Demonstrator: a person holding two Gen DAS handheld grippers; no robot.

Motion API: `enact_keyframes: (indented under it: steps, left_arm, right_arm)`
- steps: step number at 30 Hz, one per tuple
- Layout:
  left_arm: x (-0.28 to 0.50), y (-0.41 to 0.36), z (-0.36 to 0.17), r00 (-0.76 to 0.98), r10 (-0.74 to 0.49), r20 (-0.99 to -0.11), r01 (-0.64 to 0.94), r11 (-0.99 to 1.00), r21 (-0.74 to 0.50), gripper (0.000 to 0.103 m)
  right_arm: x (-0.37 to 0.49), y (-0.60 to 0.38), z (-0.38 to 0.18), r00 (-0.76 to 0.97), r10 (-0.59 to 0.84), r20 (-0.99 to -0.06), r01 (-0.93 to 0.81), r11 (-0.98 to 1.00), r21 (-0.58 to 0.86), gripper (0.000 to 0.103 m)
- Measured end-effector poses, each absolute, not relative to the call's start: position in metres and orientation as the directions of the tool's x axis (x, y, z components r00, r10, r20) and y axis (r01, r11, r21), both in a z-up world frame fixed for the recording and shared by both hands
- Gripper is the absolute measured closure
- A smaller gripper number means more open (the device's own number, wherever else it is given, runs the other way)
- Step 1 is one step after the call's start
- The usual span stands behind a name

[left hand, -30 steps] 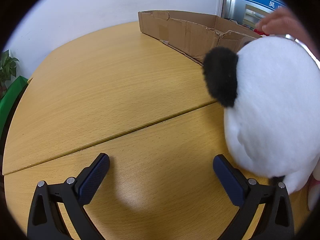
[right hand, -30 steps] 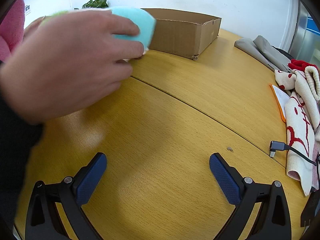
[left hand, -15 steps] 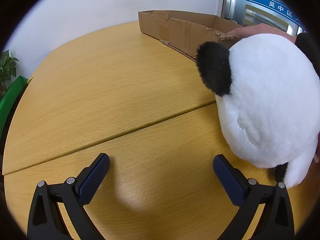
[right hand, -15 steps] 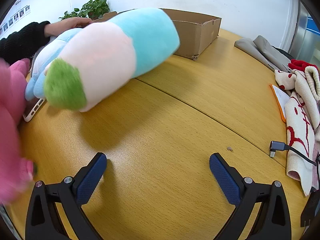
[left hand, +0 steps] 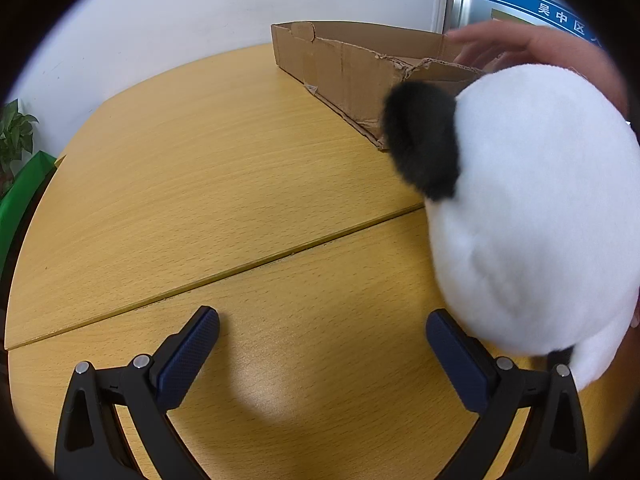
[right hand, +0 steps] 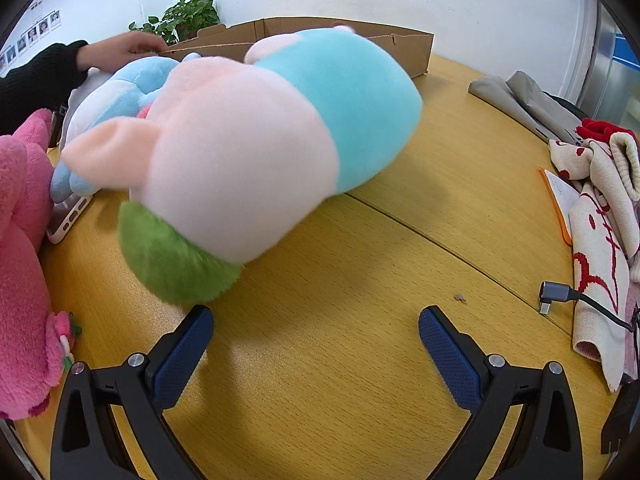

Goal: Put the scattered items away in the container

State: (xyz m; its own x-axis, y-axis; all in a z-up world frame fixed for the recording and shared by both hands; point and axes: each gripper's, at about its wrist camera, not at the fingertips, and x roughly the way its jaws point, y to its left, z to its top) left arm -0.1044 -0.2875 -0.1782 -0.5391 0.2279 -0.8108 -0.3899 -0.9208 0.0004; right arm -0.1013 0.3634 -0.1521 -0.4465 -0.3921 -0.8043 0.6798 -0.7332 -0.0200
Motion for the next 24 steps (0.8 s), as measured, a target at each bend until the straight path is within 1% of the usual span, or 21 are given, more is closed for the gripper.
enact_keyframes:
  steps: [20,24]
  left_arm:
    - [-0.1048,-0.2874,-0.1784,-0.539,0.228,-0.811,-0.390,-0.921,0.001,0.000]
    - [-0.1033,-0.2874,-0.1787,-0.545,0.215,-0.811,-0.367,-0.930,0.000,0.000]
  right_arm:
    - [-0.1011,0.3634,-0.1522,-0.446,-0.393,-0.804,0.681,-0.732,-0.020,0.000]
    - [-0.1011,0.3634,-0.1522,-0.446,-0.393,-0.804,0.681,-0.732,-0.020,0.000]
